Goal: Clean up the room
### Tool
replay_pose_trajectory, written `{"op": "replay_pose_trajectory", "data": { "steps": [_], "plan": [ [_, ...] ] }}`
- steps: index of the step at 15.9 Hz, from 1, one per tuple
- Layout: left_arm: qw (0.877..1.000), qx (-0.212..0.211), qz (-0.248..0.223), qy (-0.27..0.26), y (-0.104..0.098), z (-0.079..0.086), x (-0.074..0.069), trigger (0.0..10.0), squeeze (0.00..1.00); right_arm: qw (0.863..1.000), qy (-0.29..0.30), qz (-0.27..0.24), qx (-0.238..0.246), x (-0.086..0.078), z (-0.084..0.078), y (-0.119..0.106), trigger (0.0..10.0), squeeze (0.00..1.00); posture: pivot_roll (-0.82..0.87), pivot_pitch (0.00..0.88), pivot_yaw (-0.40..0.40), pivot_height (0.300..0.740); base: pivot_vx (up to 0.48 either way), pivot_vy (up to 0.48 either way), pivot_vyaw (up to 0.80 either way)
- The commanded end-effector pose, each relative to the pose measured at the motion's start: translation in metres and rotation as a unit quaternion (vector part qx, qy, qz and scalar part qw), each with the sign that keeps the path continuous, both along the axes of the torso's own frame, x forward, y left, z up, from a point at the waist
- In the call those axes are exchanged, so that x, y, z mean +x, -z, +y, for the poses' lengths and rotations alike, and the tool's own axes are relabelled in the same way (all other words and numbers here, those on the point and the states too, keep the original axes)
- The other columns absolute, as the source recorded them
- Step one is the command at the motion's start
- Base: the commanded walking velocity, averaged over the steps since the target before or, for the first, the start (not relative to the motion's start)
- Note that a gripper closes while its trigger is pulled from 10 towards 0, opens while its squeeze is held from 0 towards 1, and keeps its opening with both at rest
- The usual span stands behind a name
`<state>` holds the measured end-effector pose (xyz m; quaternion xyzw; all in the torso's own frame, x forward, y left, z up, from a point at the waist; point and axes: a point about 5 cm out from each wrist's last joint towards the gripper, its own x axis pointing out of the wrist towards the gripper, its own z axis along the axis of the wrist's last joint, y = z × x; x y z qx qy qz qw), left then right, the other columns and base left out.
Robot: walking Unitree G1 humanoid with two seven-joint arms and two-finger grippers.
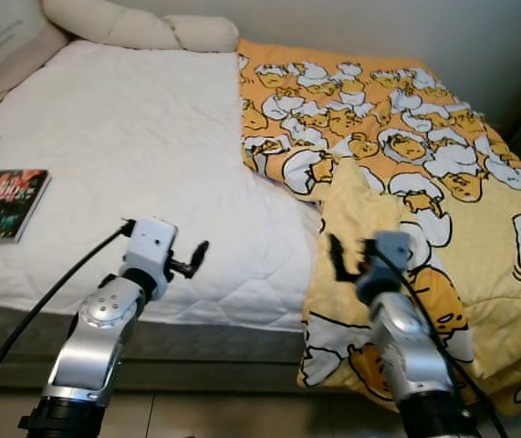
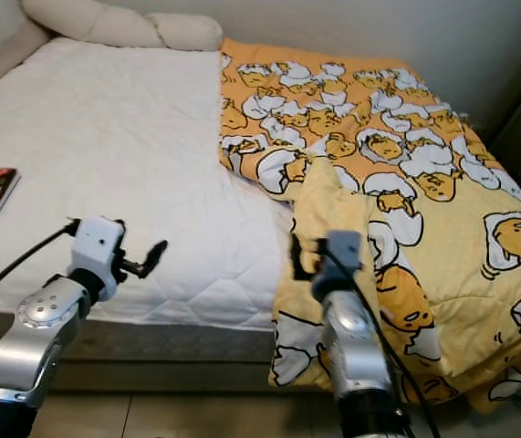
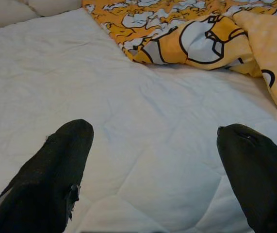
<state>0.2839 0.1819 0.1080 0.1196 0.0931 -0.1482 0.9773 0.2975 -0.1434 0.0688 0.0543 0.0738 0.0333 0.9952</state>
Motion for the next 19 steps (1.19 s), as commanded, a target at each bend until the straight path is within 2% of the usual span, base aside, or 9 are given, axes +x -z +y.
{"op": "replay_pose_trajectory", "data": {
  "steps": [1, 4, 18, 19],
  "plan": [
    [1.0, 0.001, -0.006, 0.008, -0.0011, -0.0046, -0.0001, 10.0, 0.14, 1.0, 0.007, 0.002, 0.002, -0.0003, -0.0062, 0.0003, 10.0, 1.0, 0.03, 0.0, -0.042, 0.74, 0.0, 0.0, 0.0],
    [1.0, -0.007, -0.01, 0.004, -0.0037, -0.0023, 0.0022, 10.0, 0.16, 1.0, -0.002, 0.012, 0.006, -0.0005, -0.0044, 0.002, 10.0, 1.0, 0.03, 0.0, -0.041, 0.74, 0.0, 0.0, 0.0],
    [1.0, -0.011, -0.009, 0.006, -0.0041, -0.0004, 0.0046, 10.0, 0.16, 1.0, -0.009, 0.02, 0.011, -0.0001, -0.003, 0.0026, 10.0, 1.0, 0.03, 0.0, -0.041, 0.74, 0.31, 0.0, 0.0],
    [1.0, -0.011, -0.009, 0.006, -0.0039, -0.0005, 0.0048, 10.0, 0.16, 1.0, -0.008, 0.022, 0.009, 0.0001, -0.0034, 0.0028, 10.0, 0.9, 0.03, 0.0, -0.041, 0.74, 0.3, 0.0, 0.0]
  ]
}}
